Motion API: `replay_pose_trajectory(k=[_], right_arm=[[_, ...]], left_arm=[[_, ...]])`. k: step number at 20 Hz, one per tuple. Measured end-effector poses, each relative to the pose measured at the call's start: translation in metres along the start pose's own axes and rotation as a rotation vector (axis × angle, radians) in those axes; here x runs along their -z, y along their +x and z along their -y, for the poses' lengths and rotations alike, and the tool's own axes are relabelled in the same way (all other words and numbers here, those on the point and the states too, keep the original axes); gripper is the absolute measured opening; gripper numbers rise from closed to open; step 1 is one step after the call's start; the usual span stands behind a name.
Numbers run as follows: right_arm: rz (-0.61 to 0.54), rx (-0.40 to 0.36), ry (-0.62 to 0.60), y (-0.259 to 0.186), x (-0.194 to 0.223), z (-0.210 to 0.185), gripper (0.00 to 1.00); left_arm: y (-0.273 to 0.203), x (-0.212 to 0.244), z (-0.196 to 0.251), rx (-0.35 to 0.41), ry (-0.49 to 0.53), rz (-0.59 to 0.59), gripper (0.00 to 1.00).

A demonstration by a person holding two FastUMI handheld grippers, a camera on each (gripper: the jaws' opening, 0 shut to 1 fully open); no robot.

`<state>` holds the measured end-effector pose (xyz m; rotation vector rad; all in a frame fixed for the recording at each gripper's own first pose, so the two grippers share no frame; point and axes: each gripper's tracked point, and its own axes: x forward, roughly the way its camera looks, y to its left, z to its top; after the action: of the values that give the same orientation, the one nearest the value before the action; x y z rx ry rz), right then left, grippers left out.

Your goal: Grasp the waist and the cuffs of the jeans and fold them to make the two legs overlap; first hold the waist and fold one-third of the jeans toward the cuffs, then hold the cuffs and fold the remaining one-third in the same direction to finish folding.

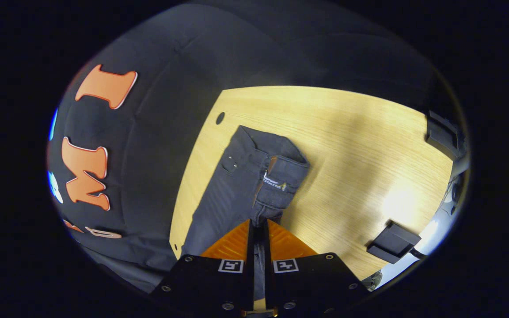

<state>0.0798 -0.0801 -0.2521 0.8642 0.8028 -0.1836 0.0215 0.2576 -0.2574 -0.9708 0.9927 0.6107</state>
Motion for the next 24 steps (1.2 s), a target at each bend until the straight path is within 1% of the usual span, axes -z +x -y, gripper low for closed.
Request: replay_pose_trajectory(k=[2, 3, 5, 7, 9, 13, 15, 18, 19, 20, 21, 22, 24], right_arm=[[-0.001, -0.015, -0.028, 0.001, -0.006, -0.018, 0.10], [-0.011, -0.027, -0.041, 0.004, -0.008, -0.029, 0.10], [-0.021, -0.042, -0.048, 0.012, -0.015, -0.047, 0.09], [-0.040, -0.060, -0.054, 0.022, -0.021, -0.063, 0.10], [-0.060, -0.062, -0.049, 0.035, -0.024, -0.074, 0.10], [-0.086, -0.060, -0.060, 0.061, -0.039, -0.094, 0.11], [-0.093, -0.066, -0.063, 0.074, -0.047, -0.106, 0.11], [-0.093, -0.060, -0.084, 0.099, -0.062, -0.119, 0.11], [-0.083, -0.073, -0.084, 0.106, -0.070, -0.129, 0.11], [-0.064, -0.084, -0.079, 0.113, -0.082, -0.138, 0.10], [-0.059, -0.078, -0.094, 0.121, -0.087, -0.142, 0.07], [-0.052, -0.056, -0.117, 0.129, -0.092, -0.142, 0.05], [-0.076, -0.047, -0.146, 0.137, -0.091, -0.146, 0.05]], left_arm=[[-0.006, -0.005, 0.011, -0.036, 0.039, -0.024, 0.02], [-0.009, -0.010, 0.018, -0.041, 0.049, -0.033, 0.02], [-0.011, -0.016, 0.029, -0.061, 0.045, -0.047, 0.02], [-0.003, -0.021, 0.039, -0.082, 0.030, -0.066, 0.02], [0.002, -0.027, 0.047, -0.108, 0.024, -0.085, 0.02], [0.024, -0.053, 0.065, -0.152, 0.018, -0.119, 0.02], [0.040, -0.067, 0.074, -0.181, 0.030, -0.133, 0.02], [0.072, -0.091, 0.103, -0.201, 0.056, -0.170, 0.02], [0.079, -0.099, 0.115, -0.206, 0.066, -0.171, 0.02], [0.088, -0.107, 0.129, -0.199, 0.083, -0.178, 0.02], [0.097, -0.111, 0.144, -0.191, 0.106, -0.179, 0.02], [0.107, -0.116, 0.157, -0.193, 0.122, -0.177, 0.02], [0.130, -0.127, 0.182, -0.180, 0.134, -0.174, 0.02]])
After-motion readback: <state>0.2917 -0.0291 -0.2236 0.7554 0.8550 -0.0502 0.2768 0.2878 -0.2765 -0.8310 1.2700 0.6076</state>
